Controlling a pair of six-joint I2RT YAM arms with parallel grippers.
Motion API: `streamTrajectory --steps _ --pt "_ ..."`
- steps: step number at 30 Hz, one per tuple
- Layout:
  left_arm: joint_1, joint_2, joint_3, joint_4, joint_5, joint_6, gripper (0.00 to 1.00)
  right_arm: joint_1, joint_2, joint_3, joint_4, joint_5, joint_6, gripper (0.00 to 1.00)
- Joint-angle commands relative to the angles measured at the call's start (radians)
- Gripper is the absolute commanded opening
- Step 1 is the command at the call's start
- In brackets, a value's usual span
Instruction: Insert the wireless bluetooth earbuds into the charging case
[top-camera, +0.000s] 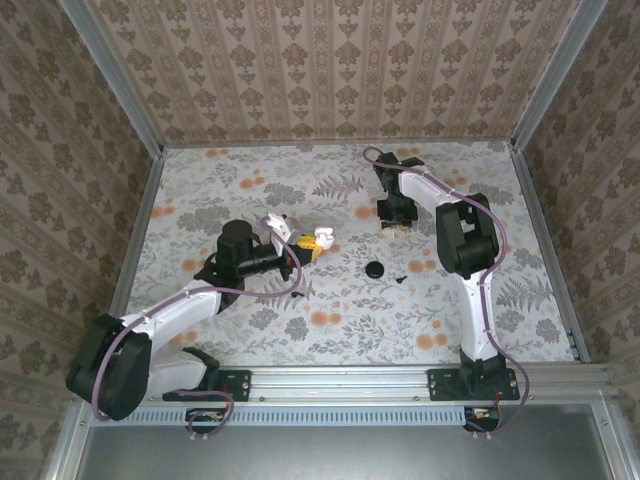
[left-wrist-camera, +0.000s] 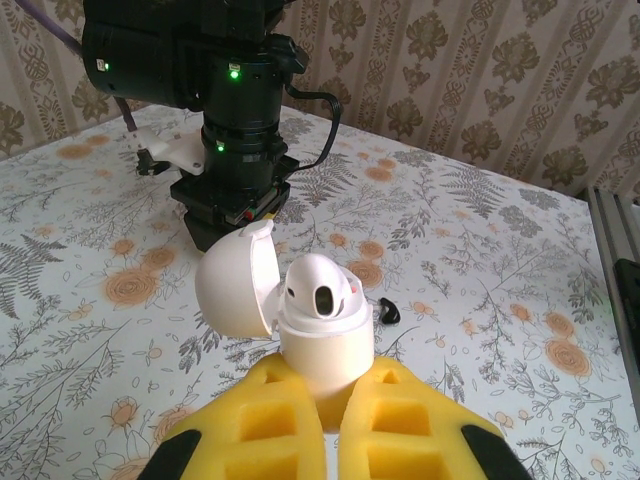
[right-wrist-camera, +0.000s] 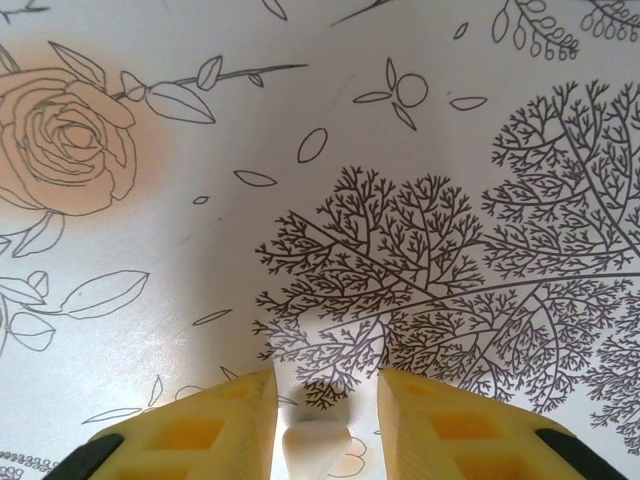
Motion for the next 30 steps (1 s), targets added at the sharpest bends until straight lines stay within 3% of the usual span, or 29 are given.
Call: streamTrajectory --steps 1,19,30 --pt "0.007 -0.01 0.032 0.019 0.01 0.004 0.0 -0.003 -0.019 -0.029 -0.075 -0.021 -0.005 0.32" --pt "0.006 -0.036 0.028 0.001 0.003 0.004 0.0 -0.004 -0.037 -0.049 -0.097 -0.04 -0.015 0.33" --pt "0.005 -0.044 0.026 -0.008 -0.002 0.006 0.0 -0.007 -0.03 -0.058 -0.064 -0.107 -0.011 0.21"
